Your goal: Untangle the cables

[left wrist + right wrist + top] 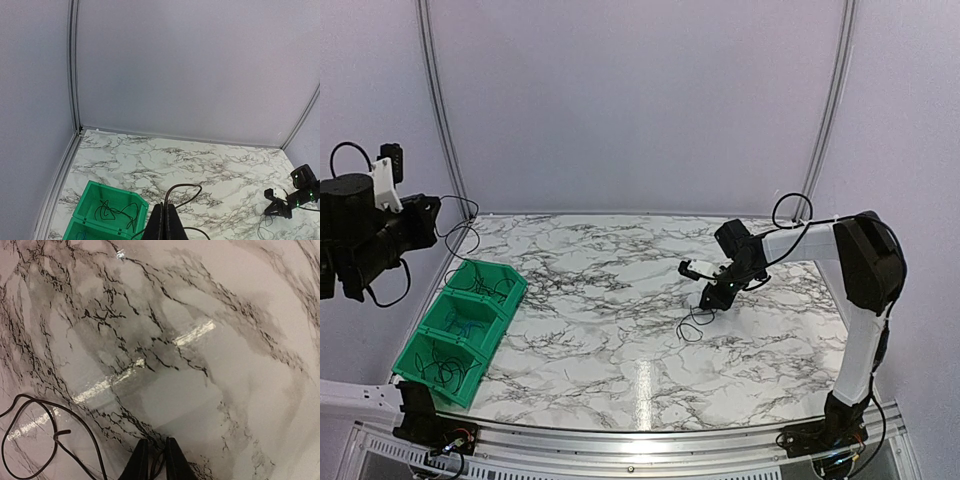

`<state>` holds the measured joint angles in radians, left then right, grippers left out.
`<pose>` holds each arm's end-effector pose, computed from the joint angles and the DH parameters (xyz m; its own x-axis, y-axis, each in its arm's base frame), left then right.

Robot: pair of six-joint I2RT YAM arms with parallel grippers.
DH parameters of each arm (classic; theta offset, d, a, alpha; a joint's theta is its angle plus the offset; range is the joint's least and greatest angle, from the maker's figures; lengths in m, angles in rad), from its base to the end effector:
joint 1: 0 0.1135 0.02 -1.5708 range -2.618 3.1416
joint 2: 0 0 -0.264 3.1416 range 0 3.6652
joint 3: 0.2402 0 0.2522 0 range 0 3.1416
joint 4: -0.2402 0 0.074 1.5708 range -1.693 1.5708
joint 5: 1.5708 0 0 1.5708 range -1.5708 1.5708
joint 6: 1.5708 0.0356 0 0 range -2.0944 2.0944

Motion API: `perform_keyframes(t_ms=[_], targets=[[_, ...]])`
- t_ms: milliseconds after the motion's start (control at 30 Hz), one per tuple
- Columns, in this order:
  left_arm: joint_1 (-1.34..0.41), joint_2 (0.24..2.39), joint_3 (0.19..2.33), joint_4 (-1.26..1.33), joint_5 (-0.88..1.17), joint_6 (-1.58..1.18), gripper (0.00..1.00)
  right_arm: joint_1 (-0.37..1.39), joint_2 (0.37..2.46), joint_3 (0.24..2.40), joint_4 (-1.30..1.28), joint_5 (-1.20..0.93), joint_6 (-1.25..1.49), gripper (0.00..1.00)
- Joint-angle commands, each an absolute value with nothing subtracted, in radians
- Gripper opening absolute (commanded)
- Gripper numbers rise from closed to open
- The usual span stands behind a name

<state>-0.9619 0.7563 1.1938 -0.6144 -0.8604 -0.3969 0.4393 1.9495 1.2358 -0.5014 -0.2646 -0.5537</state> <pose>0.0909 -0.0831 0.4357 -0.1346 -0.2477 -0.9594 0.0608 0.9644 -0.2575 0.3398 0.1700 0.1422 -0.4624 -0.7781 -0.4251 -0.8654 0.5005 0.0254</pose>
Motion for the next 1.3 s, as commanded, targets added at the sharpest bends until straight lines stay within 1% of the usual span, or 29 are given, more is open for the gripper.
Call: perform_keyframes(t_ms=[0, 267, 467, 667, 800, 1133, 1267], targets=[[-0.960, 0.781, 1.177, -0.773, -0.845, -0.487, 0.00, 0.434, 2.015, 1.213, -0.572, -0.167, -0.551, 0.14], [-0.959, 0.765, 1.063, -0.799, -0.938, -0.536, 0.00, 0.434, 2.014, 1.214, -0.575, -0.167, -0.553, 0.14], [-0.915, 0.844, 1.024, -0.738, -0.889, -0.511, 0.00, 0.434, 2.017, 1.213, -0.578, -0.169, -0.556, 0.14], [-0.755, 0.890, 0.971, -0.586, -0.728, -0.408, 0.00, 0.434, 2.014, 1.213, -0.579, -0.169, -0.558, 0.14], [-0.661, 0.924, 0.958, -0.500, -0.657, -0.352, 0.00, 0.434, 2.010, 1.213, -0.581, -0.169, -0.560, 0.14], [-0.496, 1.047, 0.949, -0.356, -0.610, -0.244, 0.00, 0.434, 2.004, 1.213, -0.586, -0.169, -0.564, 0.14], [-0.417, 1.068, 0.948, -0.302, -0.560, -0.219, 0.00, 0.434, 2.003, 1.212, -0.590, -0.170, -0.565, 0.14]])
